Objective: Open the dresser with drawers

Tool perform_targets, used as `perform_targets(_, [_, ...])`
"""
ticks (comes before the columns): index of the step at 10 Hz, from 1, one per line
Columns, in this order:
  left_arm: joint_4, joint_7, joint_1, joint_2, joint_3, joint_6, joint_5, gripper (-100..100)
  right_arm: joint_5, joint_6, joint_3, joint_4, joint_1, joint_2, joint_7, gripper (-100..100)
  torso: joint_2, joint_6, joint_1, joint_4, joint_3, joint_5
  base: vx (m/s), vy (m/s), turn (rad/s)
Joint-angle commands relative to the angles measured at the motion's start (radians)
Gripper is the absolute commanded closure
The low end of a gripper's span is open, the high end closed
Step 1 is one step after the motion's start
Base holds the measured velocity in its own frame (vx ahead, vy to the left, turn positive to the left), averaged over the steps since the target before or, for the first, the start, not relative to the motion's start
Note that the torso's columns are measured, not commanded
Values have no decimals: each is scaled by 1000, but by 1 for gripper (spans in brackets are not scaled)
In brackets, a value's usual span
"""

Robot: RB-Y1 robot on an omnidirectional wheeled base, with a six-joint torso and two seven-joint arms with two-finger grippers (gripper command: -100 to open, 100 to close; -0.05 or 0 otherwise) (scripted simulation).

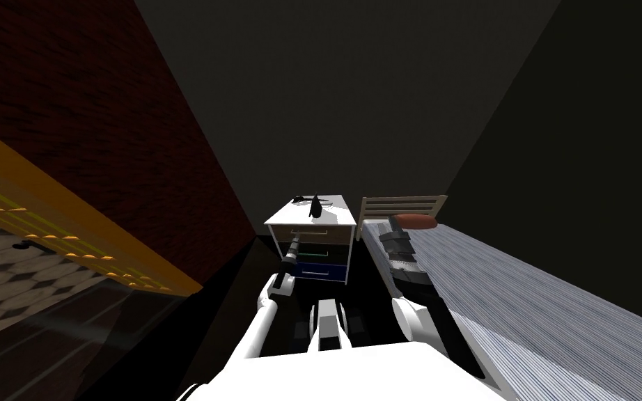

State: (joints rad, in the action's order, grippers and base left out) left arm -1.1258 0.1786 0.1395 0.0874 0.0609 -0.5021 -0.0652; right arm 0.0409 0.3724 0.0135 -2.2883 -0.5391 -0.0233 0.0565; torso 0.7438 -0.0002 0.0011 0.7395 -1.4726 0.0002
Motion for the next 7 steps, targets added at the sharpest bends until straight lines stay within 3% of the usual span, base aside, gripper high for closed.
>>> perform_targets(1, [-15,0,8,0,-1,19,0,-100,0,0,0,0,0,0,0,0,-2,0,-1,0,-1,0,41,-6,-2])
perform_targets(2, [-18,-1,10,0,-1,25,0,100,0,0,0,0,0,0,0,0,-3,0,-1,-1,-1,0,6,-1,1])
perform_targets(4, [-26,-3,10,2,4,33,0,100,0,0,0,0,0,0,0,0,0,1,-2,1,0,-1,-118,7,27])
perform_targets(7, [-39,-8,10,5,11,46,-1,100,0,0,0,0,1,0,0,0,0,0,-2,2,0,-1,-215,36,17])
